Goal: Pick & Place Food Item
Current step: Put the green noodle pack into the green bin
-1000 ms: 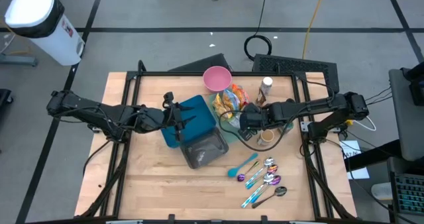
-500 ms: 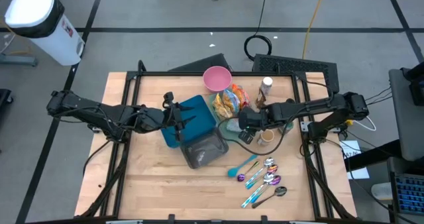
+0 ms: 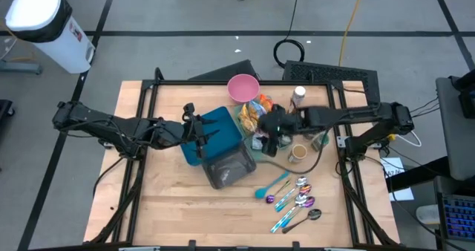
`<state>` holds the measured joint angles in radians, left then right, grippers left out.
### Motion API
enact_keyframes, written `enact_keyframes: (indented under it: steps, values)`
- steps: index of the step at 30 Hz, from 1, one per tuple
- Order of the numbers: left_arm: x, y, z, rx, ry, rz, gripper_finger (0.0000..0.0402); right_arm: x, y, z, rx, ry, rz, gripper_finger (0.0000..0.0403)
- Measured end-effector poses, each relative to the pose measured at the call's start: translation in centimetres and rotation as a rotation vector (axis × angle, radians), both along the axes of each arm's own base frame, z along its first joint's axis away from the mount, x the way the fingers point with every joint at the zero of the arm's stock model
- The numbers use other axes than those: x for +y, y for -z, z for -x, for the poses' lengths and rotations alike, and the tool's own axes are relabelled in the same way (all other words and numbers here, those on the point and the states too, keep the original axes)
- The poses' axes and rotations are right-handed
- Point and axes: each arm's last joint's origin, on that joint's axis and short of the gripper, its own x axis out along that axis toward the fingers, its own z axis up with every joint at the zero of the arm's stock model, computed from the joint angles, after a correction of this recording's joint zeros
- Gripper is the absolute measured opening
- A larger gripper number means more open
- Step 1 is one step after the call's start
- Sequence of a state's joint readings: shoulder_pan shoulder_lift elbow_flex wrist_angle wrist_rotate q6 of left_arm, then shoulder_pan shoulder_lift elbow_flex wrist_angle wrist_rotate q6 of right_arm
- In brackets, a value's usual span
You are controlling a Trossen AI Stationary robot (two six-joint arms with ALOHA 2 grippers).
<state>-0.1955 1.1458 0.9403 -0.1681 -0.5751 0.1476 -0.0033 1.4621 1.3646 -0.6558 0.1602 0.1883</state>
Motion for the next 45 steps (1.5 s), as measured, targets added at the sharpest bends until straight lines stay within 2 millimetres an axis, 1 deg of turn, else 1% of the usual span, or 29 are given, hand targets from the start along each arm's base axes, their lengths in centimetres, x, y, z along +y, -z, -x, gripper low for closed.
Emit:
enact_keyframes:
  steps: [2, 3, 5, 8, 11, 13, 19, 24, 28, 32, 34, 37, 40, 44, 45]
  values:
    - [0.0, 0.0, 0.0, -0.003, -0.003, 0.009, 0.0147, -0.8, -1.8, -0.7, -0.005, -0.025, -0.048, 0.0243]
    - [0.0, 0.0, 0.0, -0.006, -0.006, 0.015, 0.0147, -1.2, -2.1, -0.9, 0.025, -0.044, -0.06, 0.0245]
    - [0.0, 0.0, 0.0, -0.008, -0.007, 0.02, 0.0147, -2.2, -1.8, -1.0, 0.118, -0.063, -0.077, 0.0246]
    - [0.0, 0.0, 0.0, -0.009, -0.008, 0.023, 0.0147, -3.6, 0.0, -1.6, 0.217, -0.094, -0.148, 0.0238]
    - [0.0, 0.0, 0.0, -0.009, -0.008, 0.023, 0.0147, -4.4, 2.3, -1.8, 0.334, -0.117, -0.233, 0.0228]
    - [0.0, 0.0, 0.0, -0.009, -0.008, 0.023, 0.0147, -4.6, 3.5, -2.4, 0.365, -0.117, -0.238, 0.0223]
    - [0.0, 0.0, 0.0, -0.009, -0.008, 0.023, 0.0147, -4.7, 6.3, -3.0, 0.45, -0.188, -0.212, 0.0215]
    - [0.0, 0.0, 0.0, -0.006, -0.008, 0.023, 0.0147, -5.0, 7.8, -3.1, 0.489, -0.21, -0.185, 0.0214]
    - [0.0, 0.1, 0.0, -0.002, -0.009, 0.023, 0.0147, -5.5, 8.5, -2.9, 0.488, -0.211, -0.134, 0.021]
    - [0.0, 0.1, 0.0, -0.003, -0.009, 0.023, 0.0147, -6.2, 9.1, -2.7, 0.496, -0.196, -0.138, 0.02]
    - [0.0, 0.1, 0.0, -0.003, -0.009, 0.024, 0.0147, -6.6, 9.2, -2.5, 0.493, -0.184, -0.143, 0.0188]
    - [0.0, 0.1, 0.0, -0.001, -0.009, 0.024, 0.0147, -7.1, 9.8, -2.2, 0.505, -0.169, -0.152, 0.0155]
    - [0.0, 0.1, 0.0, 0.004, -0.009, 0.023, 0.0147, -7.3, 9.8, -2.2, 0.501, -0.141, -0.168, 0.0108]
    - [0.0, 0.1, 0.0, 0.004, -0.009, 0.023, 0.0147, -7.2, 9.5, -2.0, 0.501, -0.107, -0.191, 0.003]
    - [0.0, 0.1, 0.0, 0.004, -0.009, 0.023, 0.0147, -7.2, 9.5, -2.0, 0.501, -0.099, -0.196, 0.0016]
